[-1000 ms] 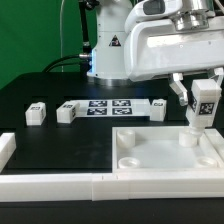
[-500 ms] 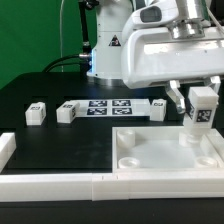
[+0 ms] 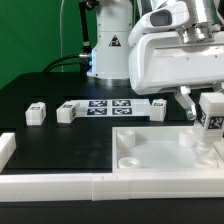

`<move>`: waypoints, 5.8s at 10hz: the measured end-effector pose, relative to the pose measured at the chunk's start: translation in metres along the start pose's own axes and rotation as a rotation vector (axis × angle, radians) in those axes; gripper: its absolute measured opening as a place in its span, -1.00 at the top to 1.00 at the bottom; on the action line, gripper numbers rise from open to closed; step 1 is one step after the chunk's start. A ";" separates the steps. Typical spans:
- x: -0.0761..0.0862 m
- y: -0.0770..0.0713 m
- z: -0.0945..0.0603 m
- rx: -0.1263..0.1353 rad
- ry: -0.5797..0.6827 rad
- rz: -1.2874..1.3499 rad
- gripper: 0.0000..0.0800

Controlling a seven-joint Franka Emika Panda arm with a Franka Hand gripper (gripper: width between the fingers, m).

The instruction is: Assemble one leg

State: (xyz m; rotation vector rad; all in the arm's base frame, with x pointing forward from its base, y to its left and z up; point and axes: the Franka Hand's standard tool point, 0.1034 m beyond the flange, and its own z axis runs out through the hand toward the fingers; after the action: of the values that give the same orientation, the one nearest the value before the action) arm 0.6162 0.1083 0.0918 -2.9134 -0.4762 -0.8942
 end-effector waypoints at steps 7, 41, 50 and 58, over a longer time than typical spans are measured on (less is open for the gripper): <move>-0.010 -0.010 0.016 0.013 -0.010 0.000 0.27; 0.002 -0.006 0.002 0.007 -0.617 0.371 -0.62; -0.001 0.006 0.009 0.037 -0.619 0.282 0.27; -0.003 -0.006 0.009 -0.101 -0.615 0.785 0.27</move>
Offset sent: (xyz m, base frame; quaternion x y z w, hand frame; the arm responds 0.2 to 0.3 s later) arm 0.0064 0.0131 -0.0089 0.0117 0.0070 -0.0022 0.9999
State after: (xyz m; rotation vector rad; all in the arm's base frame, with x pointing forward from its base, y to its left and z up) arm 0.6173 0.1146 0.0826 -2.9752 0.6901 0.0847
